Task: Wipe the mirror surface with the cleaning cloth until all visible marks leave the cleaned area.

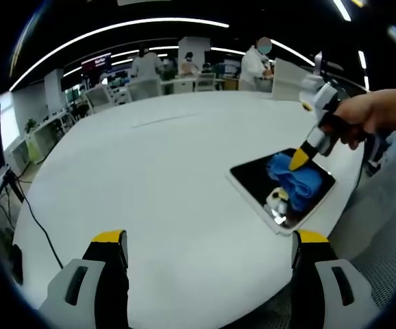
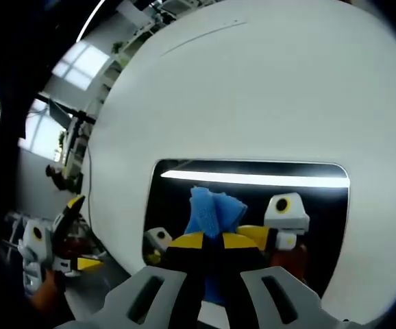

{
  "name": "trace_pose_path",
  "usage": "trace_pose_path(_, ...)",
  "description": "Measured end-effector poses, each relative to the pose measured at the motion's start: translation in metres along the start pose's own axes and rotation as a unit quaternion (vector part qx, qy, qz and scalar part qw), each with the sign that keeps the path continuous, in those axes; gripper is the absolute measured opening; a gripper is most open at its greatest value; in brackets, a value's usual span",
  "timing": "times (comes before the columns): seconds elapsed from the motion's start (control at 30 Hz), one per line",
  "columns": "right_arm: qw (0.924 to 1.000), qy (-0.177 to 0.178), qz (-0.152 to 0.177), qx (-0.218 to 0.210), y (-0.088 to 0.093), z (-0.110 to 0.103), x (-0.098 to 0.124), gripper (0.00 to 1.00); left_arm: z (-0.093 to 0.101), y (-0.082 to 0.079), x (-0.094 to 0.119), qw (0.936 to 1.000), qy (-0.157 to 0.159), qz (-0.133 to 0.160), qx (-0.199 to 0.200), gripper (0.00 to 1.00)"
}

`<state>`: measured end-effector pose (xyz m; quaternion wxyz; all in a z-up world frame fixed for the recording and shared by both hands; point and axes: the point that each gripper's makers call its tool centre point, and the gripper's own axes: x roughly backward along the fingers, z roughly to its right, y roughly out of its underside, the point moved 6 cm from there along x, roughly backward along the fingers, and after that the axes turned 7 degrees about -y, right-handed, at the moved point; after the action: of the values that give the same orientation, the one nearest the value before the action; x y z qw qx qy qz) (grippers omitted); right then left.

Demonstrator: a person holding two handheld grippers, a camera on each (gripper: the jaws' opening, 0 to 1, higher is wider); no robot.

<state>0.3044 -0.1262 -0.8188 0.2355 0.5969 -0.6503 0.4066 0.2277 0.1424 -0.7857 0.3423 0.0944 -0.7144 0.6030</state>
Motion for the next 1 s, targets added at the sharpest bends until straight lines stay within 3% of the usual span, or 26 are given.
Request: trace_pose_path(1.0,0.9999,0.013,0.006,-0.006,0.000,0.033,0.025,0.02,0.001,-0.003,0.000,0.9999,0.005,0.010,-0.009,1.00)
